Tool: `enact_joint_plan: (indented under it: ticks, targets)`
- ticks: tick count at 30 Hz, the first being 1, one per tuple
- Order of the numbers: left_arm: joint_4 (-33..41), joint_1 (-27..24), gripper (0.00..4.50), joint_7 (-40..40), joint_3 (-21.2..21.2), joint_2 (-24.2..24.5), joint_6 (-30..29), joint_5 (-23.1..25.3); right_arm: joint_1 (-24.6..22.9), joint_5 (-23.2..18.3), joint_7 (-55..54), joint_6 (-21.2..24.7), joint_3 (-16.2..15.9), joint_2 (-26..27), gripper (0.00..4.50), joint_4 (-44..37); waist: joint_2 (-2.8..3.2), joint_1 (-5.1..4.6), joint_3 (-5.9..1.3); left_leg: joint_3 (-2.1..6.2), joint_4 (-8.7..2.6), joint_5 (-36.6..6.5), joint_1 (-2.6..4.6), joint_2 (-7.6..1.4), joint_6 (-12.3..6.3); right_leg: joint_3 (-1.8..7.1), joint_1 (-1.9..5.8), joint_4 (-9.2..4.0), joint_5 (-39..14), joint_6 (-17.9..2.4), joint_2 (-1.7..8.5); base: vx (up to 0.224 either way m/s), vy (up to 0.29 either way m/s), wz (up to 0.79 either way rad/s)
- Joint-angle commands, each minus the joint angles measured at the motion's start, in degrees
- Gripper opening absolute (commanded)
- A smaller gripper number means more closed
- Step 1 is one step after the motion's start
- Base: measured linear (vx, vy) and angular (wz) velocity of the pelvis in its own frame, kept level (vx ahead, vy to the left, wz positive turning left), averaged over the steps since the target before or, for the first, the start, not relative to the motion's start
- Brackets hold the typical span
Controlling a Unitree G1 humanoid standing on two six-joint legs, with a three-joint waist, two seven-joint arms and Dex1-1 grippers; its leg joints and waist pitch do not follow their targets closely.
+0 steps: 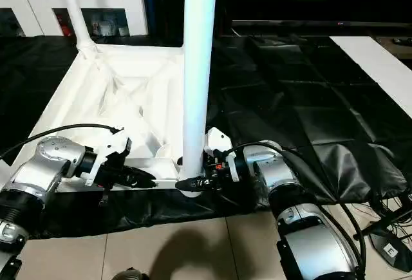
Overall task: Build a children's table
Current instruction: Rotate leg to tighten
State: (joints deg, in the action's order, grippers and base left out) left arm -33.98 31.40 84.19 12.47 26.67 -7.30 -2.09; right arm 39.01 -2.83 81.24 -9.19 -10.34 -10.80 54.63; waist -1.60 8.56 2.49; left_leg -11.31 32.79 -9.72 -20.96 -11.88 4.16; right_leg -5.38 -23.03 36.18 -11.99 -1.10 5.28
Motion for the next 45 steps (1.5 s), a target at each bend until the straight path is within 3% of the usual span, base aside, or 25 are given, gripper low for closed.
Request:
enact_joint_plan:
  ticks: [1,5,7,12,17,20,21,23,29,31,35,38,41,45]
  targets:
    - [-0.5,1.5,0.0,-3.6,-0.8,-3.2,0.1,-2.4,-0.2,-1.3,-4.6,2.4,1.3,2.9,2.72,-0.1,-0.4,0.03,-3.23,0.86,-3.44,-10.2,0.57,-2.21,-3.17,3.29,2.85,-4.11,-8.2,-12.7,4.09,0.0,0.0,0.0]
    - [-1.5,2.4,0.0,-9.5,-1.5,-4.4,-1.1,-0.6,-0.2,-2.0,-11.9,3.1,3.5,4.5,2.72,0.4,-0.51,-0.12,-3.11,1.0,-3.75,-11.6,0.8,-2.29,-1.4,3.4,2.68,-4.4,-11.5,-11.6,4.19,0.0,0.0,0.0]
    - [-1.4,3.2,0.0,-16.5,-2.8,-7.0,-3.6,0.2,-0.8,-1.6,-22.5,3.0,5.3,7.0,2.72,1.2,-0.68,-0.56,-3.08,1.22,-4.04,-11.8,0.8,-2.28,-0.13,3.48,2.68,-4.59,-12.7,-11.0,4.39,0.0,0.0,0.0]
    - [0.5,2.6,0.0,-28.4,-2.3,-13.3,-5.5,3.1,-1.5,0.1,-44.9,2.7,8.4,13.7,2.7,4.1,-0.69,-1.1,-3.1,1.02,-3.97,-10.9,0.86,-2.08,0.04,3.67,2.52,-4.67,-10.5,-10.8,4.29,0.0,0.0,0.0]
    - [1.5,1.6,0.0,-34.7,-1.0,-17.7,-6.3,4.8,-0.3,2.6,-54.8,1.9,7.8,18.1,2.7,5.2,-0.25,-1.38,-2.99,1.05,-4.11,-12.8,0.89,-1.83,-0.1,3.61,2.53,-5.26,-13.0,-9.5,4.11,0.0,0.0,0.0]
    - [2.2,1.0,0.0,-33.9,-0.2,-17.9,-6.0,4.9,-0.1,2.3,-53.2,-0.1,7.9,18.1,2.7,4.7,-0.25,-1.4,-3.04,1.08,-4.07,-14.0,0.85,-1.8,-0.3,3.63,2.57,-5.45,-14.8,-8.5,4.16,0.0,0.0,0.0]
    - [2.5,0.8,0.0,-33.6,-0.2,-17.9,-5.9,4.8,-0.2,2.3,-52.5,-0.9,7.9,17.9,3.26,4.4,-0.17,-1.44,-3.08,1.09,-4.09,-13.9,0.81,-1.85,-0.41,3.63,2.53,-5.39,-14.2,-8.5,4.11,0.0,0.0,0.0]
    - [3.3,0.2,0.0,-32.4,-0.3,-17.6,-5.3,4.8,-0.6,2.0,-51.1,-2.7,8.1,17.0,3.4,4.1,-0.24,-1.49,-3.18,1.08,-4.05,-13.1,0.72,-1.87,-0.66,3.62,2.63,-5.13,-12.2,-8.9,4.02,0.0,0.0,0.0]
    - [3.8,-0.8,0.0,-27.8,-1.0,-14.8,-3.1,3.5,-1.5,0.8,-40.9,-3.9,7.1,12.5,3.9,3.2,-0.22,-1.62,-3.48,0.86,-3.51,-9.1,0.44,-1.72,-3.4,3.5,3.01,-4.33,-4.3,-11.2,3.74,0.0,0.0,0.0]
    - [3.1,-0.9,0.0,-23.1,-1.4,-11.9,-1.8,2.3,-1.8,1.6,-33.0,-4.1,5.2,8.7,4.12,2.5,-0.44,-1.5,-3.66,0.67,-3.1,-7.6,0.26,-1.64,-4.85,3.33,3.23,-3.95,-1.4,-12.3,3.64,0.0,0.0,0.0]
    - [2.2,-0.7,0.0,-18.3,-1.6,-8.7,-0.5,1.9,-1.8,-0.4,-23.0,-2.9,4.8,5.9,4.12,0.8,-0.44,-1.13,-3.41,0.63,-3.08,-8.5,0.26,-1.88,-5.52,3.13,3.1,-4.03,-3.5,-12.6,3.61,0.0,0.0,0.0]
    - [1.9,-0.4,0.0,-13.6,-1.8,-6.6,-0.3,0.9,-1.9,-1.5,-14.7,-1.8,3.9,3.7,4.12,-0.8,-0.42,-0.84,-3.34,0.71,-3.26,-10.2,0.52,-2.16,-4.39,3.18,2.96,-4.22,-6.6,-12.5,3.81,0.0,0.0,0.0]
    - [1.8,-0.2,0.0,-10.0,-2.3,-5.6,-0.6,-0.7,-1.6,-1.8,-9.2,-1.3,3.1,2.3,4.12,-1.2,-0.36,-0.29,-3.37,0.62,-3.21,-9.9,0.75,-2.31,-4.25,3.28,2.67,-3.97,-5.3,-13.1,3.71,0.0,0.0,0.0]
    - [0.7,0.2,0.0,-5.8,-1.3,-4.2,0.3,-1.4,-1.1,-1.4,-3.2,-0.6,1.5,0.8,3.77,-1.0,-0.52,0.05,-3.31,0.67,-3.27,-9.8,0.65,-2.25,-4.0,3.28,2.78,-3.98,-5.5,-13.3,3.93,0.0,0.0,0.0]
